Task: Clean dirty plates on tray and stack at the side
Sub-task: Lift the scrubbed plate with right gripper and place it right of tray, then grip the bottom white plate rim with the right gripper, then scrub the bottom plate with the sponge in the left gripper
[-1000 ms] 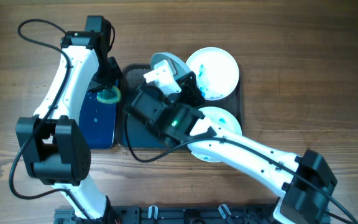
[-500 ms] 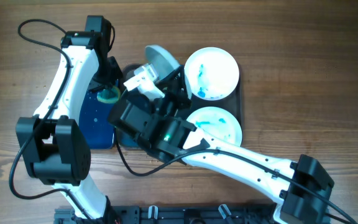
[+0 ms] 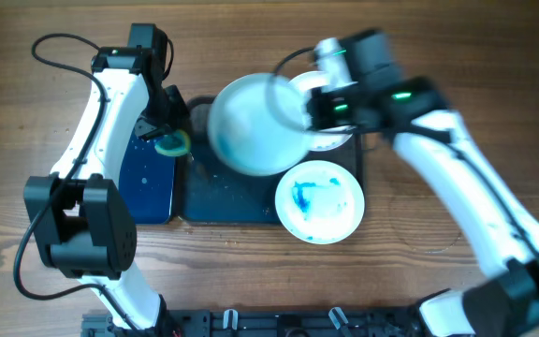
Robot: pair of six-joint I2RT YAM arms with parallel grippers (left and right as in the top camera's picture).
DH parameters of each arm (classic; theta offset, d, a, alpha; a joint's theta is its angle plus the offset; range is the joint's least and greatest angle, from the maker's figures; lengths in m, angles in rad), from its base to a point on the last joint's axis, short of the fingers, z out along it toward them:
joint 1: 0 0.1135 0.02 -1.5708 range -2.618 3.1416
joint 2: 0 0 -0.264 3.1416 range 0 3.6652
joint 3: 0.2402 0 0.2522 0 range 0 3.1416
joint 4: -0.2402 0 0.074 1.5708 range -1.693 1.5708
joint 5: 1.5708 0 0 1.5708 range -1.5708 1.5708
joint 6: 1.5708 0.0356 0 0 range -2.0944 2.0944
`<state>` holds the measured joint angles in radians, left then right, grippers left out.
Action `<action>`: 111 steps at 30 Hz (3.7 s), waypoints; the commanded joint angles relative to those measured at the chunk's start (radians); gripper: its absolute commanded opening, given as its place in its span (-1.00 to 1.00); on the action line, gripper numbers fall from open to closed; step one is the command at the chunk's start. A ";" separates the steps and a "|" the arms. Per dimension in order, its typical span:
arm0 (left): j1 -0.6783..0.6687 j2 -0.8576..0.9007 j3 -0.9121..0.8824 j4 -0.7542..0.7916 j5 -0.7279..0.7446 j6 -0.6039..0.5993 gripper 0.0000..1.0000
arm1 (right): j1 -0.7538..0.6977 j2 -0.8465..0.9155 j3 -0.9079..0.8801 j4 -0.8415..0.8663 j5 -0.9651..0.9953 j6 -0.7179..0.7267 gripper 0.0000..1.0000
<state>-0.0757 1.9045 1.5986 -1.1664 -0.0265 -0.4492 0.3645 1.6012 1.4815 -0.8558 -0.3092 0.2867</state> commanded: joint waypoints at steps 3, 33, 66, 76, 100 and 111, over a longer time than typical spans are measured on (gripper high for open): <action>-0.061 -0.025 0.019 0.011 0.098 0.049 -0.92 | -0.376 -0.100 0.004 -0.209 0.006 0.054 -0.91; -0.119 -0.025 0.019 0.078 0.082 0.052 -0.92 | -0.585 -0.031 -0.217 -0.294 -0.075 -0.201 0.09; -0.119 -0.024 0.019 0.078 0.082 0.048 -0.92 | 0.038 -0.028 -0.543 0.121 -0.046 0.244 -0.91; -0.119 -0.024 0.019 0.075 0.082 0.049 -0.92 | 0.254 0.165 -0.381 0.331 0.188 0.471 -0.91; -0.119 -0.019 -0.257 0.169 0.170 0.162 -0.92 | 0.253 0.441 -0.187 0.327 0.045 0.341 -0.91; -0.132 -0.010 -0.541 0.583 0.629 0.347 -0.92 | 0.253 0.441 -0.187 0.332 0.037 0.319 -0.91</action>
<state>-0.1787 1.8481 1.0870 -0.6178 0.2398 -0.2504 0.6170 2.0254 1.2984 -0.5331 -0.2535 0.6231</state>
